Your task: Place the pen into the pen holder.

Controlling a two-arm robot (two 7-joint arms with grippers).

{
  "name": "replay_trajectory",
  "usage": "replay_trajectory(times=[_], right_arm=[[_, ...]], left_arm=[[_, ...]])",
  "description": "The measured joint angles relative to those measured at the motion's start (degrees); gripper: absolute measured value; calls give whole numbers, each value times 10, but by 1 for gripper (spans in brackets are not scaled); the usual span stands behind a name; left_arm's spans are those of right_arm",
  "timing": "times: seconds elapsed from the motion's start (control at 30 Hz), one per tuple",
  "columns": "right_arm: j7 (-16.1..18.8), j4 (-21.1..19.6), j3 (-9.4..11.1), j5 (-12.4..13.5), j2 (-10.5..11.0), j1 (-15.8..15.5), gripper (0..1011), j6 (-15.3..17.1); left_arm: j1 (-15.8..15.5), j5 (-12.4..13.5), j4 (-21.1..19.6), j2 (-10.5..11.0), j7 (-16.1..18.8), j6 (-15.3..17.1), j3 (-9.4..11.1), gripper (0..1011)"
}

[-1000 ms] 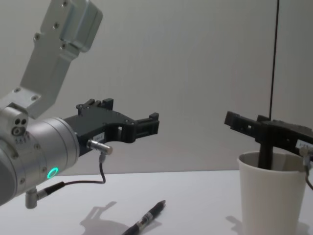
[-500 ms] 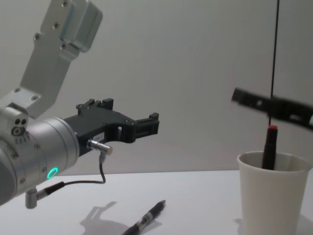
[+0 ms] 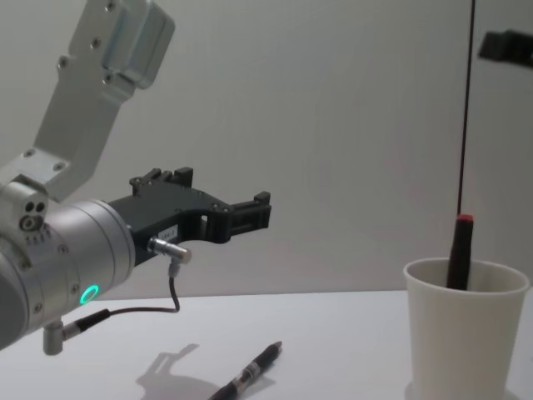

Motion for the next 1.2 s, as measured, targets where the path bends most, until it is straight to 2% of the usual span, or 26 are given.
replay_trajectory(times=[0.33,0.6,0.77,1.2], right_arm=[[-23,-38,46,68,61,-30,1001,53],[-32,-45,77,110,103,-55,1001,92],[-35,-47,92,129,122,-67,1001,109],[-39,-49,109,151,144,-82,1001,128]], left_arm=[[0,0,0,0,0,0,0,1001],[0,0,0,0,0,0,0,1001],[0,0,0,0,0,0,0,1001],[0,0,0,0,0,0,0,1001]])
